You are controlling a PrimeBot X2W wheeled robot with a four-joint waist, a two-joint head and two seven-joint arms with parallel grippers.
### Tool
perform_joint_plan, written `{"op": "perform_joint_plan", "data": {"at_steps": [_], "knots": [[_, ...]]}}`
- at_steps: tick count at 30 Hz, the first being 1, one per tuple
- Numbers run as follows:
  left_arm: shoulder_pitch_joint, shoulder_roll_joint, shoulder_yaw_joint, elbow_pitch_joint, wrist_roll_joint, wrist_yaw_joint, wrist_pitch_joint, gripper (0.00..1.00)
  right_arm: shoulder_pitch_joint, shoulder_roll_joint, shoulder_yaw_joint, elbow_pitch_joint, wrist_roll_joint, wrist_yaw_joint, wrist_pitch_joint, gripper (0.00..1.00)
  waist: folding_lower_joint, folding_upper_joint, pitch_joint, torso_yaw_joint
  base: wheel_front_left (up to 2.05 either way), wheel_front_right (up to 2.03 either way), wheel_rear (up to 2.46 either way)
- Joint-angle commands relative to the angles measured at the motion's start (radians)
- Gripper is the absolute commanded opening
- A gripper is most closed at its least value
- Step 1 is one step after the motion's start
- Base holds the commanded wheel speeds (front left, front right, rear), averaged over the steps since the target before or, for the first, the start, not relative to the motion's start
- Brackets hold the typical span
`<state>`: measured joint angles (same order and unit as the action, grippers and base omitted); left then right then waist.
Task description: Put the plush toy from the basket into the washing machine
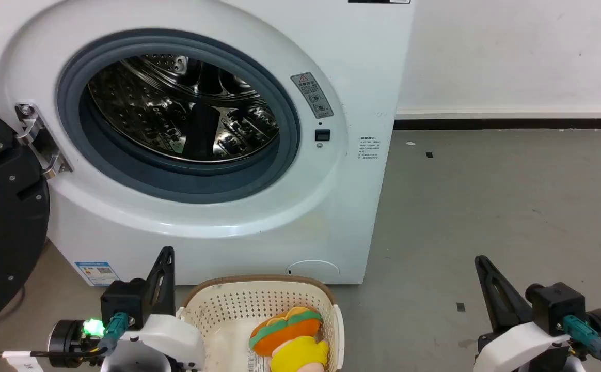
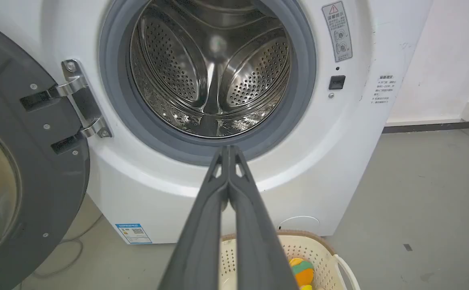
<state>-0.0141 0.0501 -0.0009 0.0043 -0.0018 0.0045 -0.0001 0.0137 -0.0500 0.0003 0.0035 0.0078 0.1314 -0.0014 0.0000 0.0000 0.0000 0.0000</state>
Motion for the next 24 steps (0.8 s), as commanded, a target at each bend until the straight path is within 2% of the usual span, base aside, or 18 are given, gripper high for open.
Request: {"op": "perform_joint_plan", "data": {"at_steps": [1,17,18,24], "knots": [[0.014,0.0,0.001,-0.004,0.002,-0.005,0.0,0.0,-0.014,0.0,0.0,-0.004,-0.008,-0.001,0.001,0.0,0.0,0.0,0.0,0.0,0.0,0.0,0.0],[0.0,0.0,0.0,0.0,0.0,0.001,-0.001,0.0,0.0,0.0,0.0,0.0,0.001,0.0,-0.001,0.0,0.0,0.0,0.0,0.0,0.0,0.0,0.0],[0.0,0.0,0.0,0.001,0.0,0.002,-0.001,1.0,0.0,0.0,0.0,0.0,0.001,0.0,-0.001,1.0,0.0,0.0,0.0,0.0,0.0,0.0,0.0],[-0.001,0.0,-0.004,0.004,-0.002,0.008,-0.006,1.0,0.0,0.0,-0.007,0.0,0.004,0.0,-0.006,1.0,0.0,0.0,0.001,0.0,0.0,0.0,0.0]]}}
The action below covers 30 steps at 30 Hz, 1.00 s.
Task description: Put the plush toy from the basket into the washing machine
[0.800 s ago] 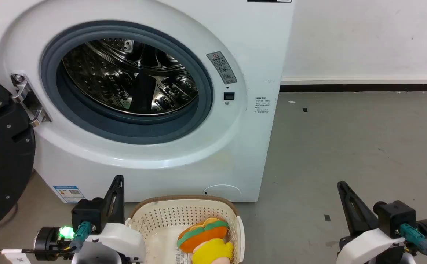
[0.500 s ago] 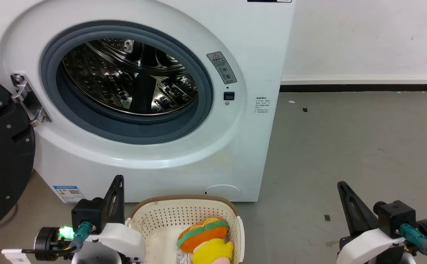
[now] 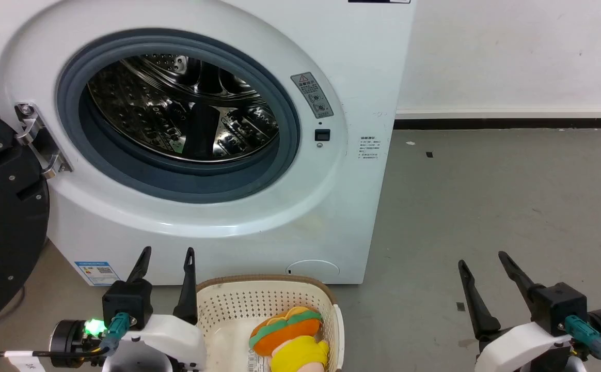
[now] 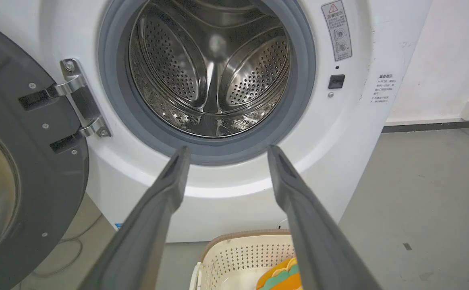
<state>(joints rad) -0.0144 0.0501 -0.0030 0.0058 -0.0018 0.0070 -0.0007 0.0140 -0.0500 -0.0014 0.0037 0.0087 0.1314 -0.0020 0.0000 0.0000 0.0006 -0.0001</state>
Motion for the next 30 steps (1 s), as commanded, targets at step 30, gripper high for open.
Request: {"op": "perform_joint_plan", "data": {"at_steps": [30], "knots": [[-0.173,0.002,-0.074,0.238,-0.022,-0.015,-0.069,1.0,-0.053,0.0,-0.056,-0.025,0.061,0.0,-0.068,1.0,0.0,0.0,0.121,-0.035,0.0,0.0,0.0]]}}
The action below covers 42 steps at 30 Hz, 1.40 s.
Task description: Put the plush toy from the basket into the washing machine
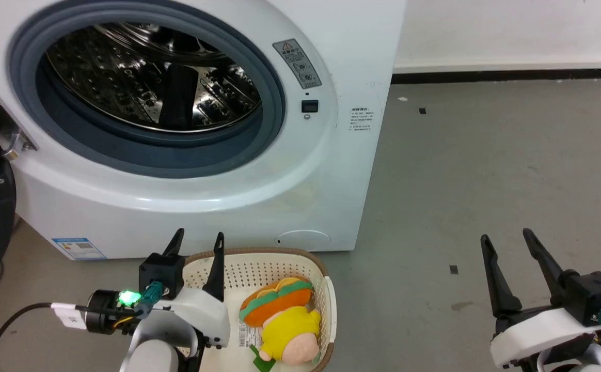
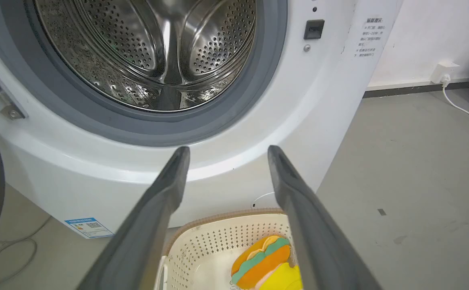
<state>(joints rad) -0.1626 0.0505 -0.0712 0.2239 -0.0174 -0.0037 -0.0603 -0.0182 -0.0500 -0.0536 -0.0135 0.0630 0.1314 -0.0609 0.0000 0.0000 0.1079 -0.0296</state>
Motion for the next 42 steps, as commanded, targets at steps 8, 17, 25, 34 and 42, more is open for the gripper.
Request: {"op": "perform_joint_plan", "data": {"at_steps": [8,17,25,34,42], "knots": [[-0.112,0.001,-0.033,0.156,-0.019,-0.018,-0.021,1.0,-0.056,0.0,-0.016,-0.017,0.029,0.0,-0.026,1.0,0.0,0.0,0.085,-0.025,0.0,0.0,0.0],[-0.202,0.011,-0.063,0.282,-0.027,-0.029,-0.021,1.0,-0.097,0.0,-0.02,-0.03,0.059,0.0,-0.045,1.0,0.0,0.0,0.174,-0.052,0.0,0.0,0.0],[-0.28,0.028,-0.097,0.372,-0.029,-0.038,-0.003,1.0,-0.129,0.0,-0.017,-0.045,0.085,0.0,-0.061,1.0,0.0,0.0,0.262,-0.075,0.0,0.0,0.0],[-0.357,0.047,-0.134,0.468,-0.04,-0.052,0.042,1.0,-0.17,0.0,-0.029,-0.059,0.12,0.0,-0.08,1.0,0.0,0.0,0.367,-0.109,0.0,0.0,0.0],[-0.415,0.054,-0.173,0.541,-0.049,-0.067,0.089,1.0,-0.199,0.0,-0.033,-0.076,0.145,0.0,-0.094,1.0,0.0,0.0,0.441,-0.128,0.0,0.0,0.0]]}}
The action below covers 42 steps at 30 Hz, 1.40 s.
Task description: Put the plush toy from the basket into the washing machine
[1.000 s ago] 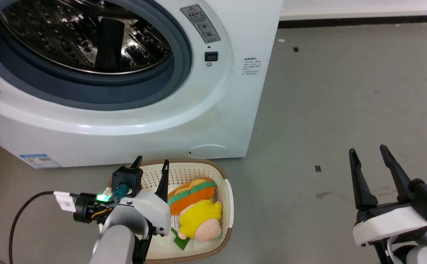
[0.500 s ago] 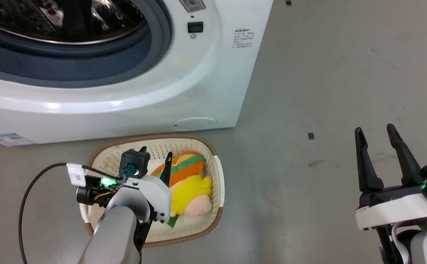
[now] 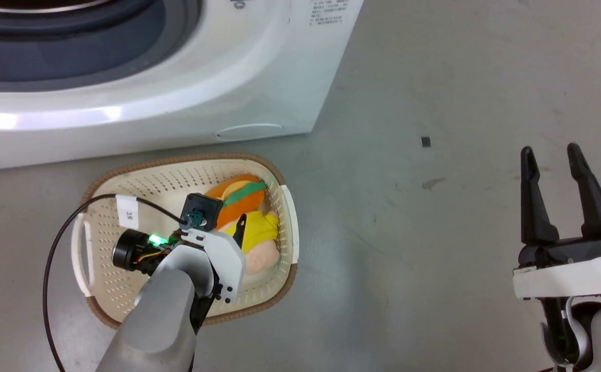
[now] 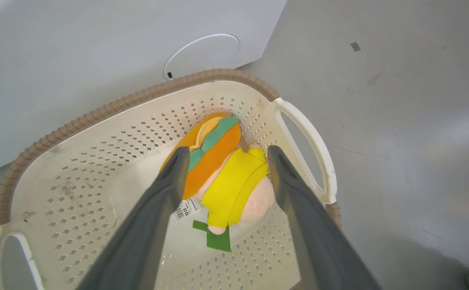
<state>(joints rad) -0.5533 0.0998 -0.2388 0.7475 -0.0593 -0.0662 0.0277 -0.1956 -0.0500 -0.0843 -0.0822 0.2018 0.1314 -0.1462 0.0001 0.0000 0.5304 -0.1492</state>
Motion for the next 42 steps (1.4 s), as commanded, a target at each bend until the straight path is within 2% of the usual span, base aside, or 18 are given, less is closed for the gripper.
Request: {"op": "perform_joint_plan", "data": {"at_steps": [1,17,42], "knots": [[-0.033,0.007,-0.01,0.027,-0.009,-0.006,0.005,1.0,-0.025,0.0,-0.003,-0.01,0.009,0.0,-0.011,1.0,-0.0001,0.0,0.028,-0.011,0.0,0.0,0.0],[-0.175,0.043,-0.079,0.192,-0.038,-0.012,0.049,1.0,-0.088,0.0,-0.023,-0.045,0.062,-0.001,-0.044,1.0,-0.0001,0.0,0.187,-0.047,0.0,0.0,0.0],[-0.403,0.094,-0.214,0.449,-0.053,0.085,0.062,1.0,-0.177,0.0,-0.044,-0.079,0.136,-0.001,-0.096,1.0,-0.0001,0.0,0.402,-0.108,0.0,0.0,0.0]]}}
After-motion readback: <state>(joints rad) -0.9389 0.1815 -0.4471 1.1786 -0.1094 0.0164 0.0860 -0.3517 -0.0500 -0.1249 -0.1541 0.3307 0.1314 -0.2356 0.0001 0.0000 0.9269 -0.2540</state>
